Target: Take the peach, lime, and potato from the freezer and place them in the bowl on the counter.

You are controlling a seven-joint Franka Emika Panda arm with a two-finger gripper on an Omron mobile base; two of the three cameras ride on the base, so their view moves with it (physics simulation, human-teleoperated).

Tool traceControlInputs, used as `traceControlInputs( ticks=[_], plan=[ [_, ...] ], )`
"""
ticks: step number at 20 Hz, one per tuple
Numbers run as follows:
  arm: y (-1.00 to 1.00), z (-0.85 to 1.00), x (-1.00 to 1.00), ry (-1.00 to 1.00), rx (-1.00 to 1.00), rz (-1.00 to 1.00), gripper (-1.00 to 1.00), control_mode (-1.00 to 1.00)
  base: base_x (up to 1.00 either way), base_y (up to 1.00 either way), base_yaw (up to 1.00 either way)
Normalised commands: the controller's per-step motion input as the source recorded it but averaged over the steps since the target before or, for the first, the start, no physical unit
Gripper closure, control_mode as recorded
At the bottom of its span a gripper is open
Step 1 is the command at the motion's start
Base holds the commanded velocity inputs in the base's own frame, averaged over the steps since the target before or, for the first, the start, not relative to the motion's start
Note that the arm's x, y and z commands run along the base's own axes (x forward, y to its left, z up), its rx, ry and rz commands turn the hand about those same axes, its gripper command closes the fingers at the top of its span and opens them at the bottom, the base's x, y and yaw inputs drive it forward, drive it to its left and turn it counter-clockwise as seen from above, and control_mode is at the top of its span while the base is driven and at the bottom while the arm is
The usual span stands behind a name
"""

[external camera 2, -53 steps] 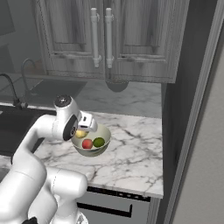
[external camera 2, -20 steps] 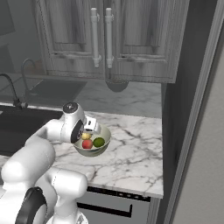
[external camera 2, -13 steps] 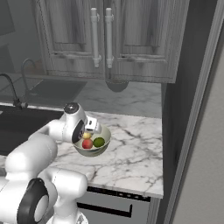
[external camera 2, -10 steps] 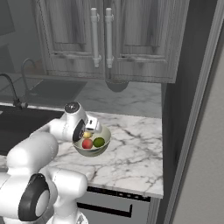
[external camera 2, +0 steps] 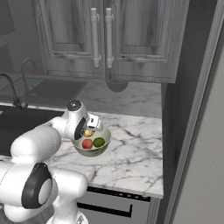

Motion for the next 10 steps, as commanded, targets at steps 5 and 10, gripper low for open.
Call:
traceControlInputs(
  ticks=[5,10],
  plan=[
    [0.0,-0.14,0.08,0.0,0.0,0.0,1.0,-1.0,0.0,0.0,0.0],
    [0.0,-0.18,0.01,0.0,0.0,0.0,1.0,-1.0,0.0,0.0,0.0]
  ],
)
